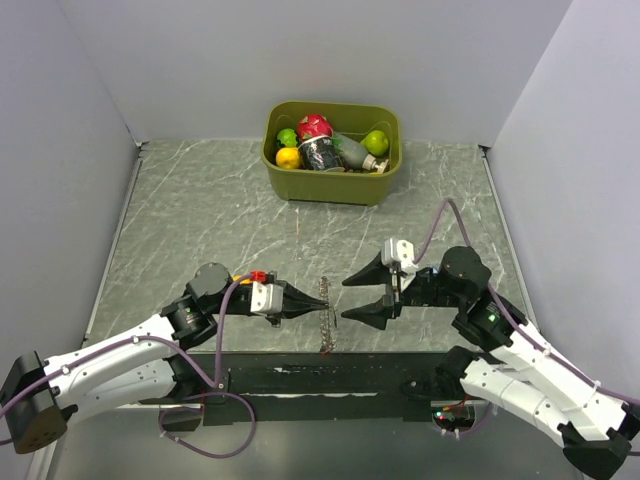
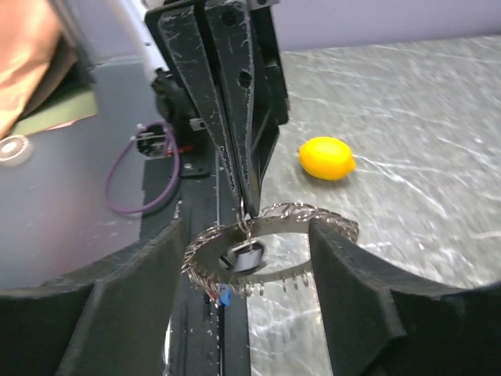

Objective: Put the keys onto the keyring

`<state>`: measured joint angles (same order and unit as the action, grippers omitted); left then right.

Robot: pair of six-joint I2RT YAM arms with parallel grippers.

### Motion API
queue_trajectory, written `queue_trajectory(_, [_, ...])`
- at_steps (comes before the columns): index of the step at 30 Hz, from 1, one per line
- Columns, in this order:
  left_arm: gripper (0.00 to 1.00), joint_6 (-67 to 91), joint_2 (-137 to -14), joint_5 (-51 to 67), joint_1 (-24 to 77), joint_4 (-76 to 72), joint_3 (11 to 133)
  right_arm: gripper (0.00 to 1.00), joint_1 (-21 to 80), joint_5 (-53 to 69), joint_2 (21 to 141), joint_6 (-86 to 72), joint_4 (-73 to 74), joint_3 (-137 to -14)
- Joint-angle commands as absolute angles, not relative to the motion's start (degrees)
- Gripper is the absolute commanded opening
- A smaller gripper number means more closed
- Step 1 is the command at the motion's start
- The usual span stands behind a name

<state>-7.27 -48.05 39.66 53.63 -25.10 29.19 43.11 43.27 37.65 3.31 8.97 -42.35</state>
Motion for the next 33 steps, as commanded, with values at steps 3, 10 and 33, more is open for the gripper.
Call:
queue_trajectory(3, [0.01, -4.92, -46.41, 43.06, 53.88, -34.10, 29.71, 0.61, 42.98, 49.83, 40.60, 1.50, 3.26, -43.51])
queue_trajectory(10, [0.01, -4.31, -47.55, 43.86, 53.79, -35.42, 30.41, 0.43, 43.07, 49.31, 41.57, -2.09, -2.17, -42.19])
queue_trajectory(33, [0.01, -3.96, -47.29, 42.37, 53.88, -37.18, 31.29, 0.49, 43.59, 49.13, 41.57, -4.48, -3.61, -38.76])
